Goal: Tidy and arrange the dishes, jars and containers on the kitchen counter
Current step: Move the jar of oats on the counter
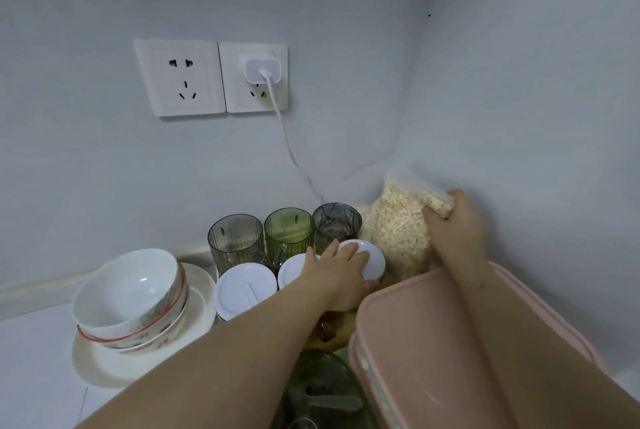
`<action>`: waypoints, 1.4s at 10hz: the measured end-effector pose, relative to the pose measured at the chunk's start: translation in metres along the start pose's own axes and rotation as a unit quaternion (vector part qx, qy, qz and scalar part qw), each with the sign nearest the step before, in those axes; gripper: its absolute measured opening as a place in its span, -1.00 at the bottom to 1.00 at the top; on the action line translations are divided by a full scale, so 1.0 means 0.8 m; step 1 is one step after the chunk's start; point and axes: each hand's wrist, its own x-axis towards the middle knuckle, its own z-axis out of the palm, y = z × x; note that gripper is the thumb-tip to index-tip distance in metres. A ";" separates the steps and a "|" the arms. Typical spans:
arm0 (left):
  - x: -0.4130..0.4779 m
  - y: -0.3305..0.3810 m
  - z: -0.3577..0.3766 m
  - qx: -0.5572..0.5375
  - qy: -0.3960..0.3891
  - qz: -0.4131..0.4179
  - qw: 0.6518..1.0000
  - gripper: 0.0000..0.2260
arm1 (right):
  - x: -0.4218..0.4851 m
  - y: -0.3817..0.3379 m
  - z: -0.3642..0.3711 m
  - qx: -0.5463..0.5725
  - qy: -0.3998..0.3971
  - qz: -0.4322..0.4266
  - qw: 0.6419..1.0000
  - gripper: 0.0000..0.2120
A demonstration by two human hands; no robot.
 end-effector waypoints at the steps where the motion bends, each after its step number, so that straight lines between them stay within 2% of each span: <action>1: 0.001 -0.001 -0.002 0.013 -0.010 0.009 1.000 -0.44 | -0.003 0.007 0.006 -0.113 -0.059 0.025 0.992 -0.86; 3: -0.001 0.001 -0.005 0.004 -0.013 0.002 1.000 -0.43 | -0.002 0.008 0.011 -0.237 -0.113 0.025 0.965 -0.75; 4: -0.001 0.001 -0.005 0.001 -0.008 0.002 1.000 -0.44 | 0.000 0.011 0.014 -0.247 -0.119 0.005 0.962 -0.82; 7: 0.000 -0.001 -0.003 -0.009 0.003 0.004 1.000 -0.44 | 0.004 0.013 0.010 -0.064 -0.036 -0.010 0.997 -0.80; 8: 0.000 -0.001 -0.002 -0.007 0.005 0.004 1.000 -0.44 | 0.004 0.012 0.010 -0.057 -0.027 -0.006 0.998 -0.74; 10: -0.002 0.000 -0.002 -0.010 0.009 0.003 1.000 -0.44 | -0.001 0.010 0.015 -0.161 -0.059 0.009 0.985 -0.72; 11: -0.002 0.000 -0.001 -0.011 0.014 0.004 1.000 -0.44 | -0.005 0.004 0.013 -0.190 -0.034 0.017 0.981 -0.74; 12: -0.002 -0.001 -0.001 -0.009 0.015 0.004 1.000 -0.44 | -0.007 0.004 0.014 -0.247 -0.015 -0.023 0.969 -0.78; 13: -0.003 0.000 -0.001 -0.010 0.015 0.004 1.000 -0.44 | -0.007 0.004 0.015 -0.226 0.014 -0.049 0.973 -0.78; 14: -0.003 0.001 -0.001 -0.012 0.015 0.003 1.000 -0.44 | -0.006 0.002 0.010 -0.130 0.032 -0.045 0.990 -0.80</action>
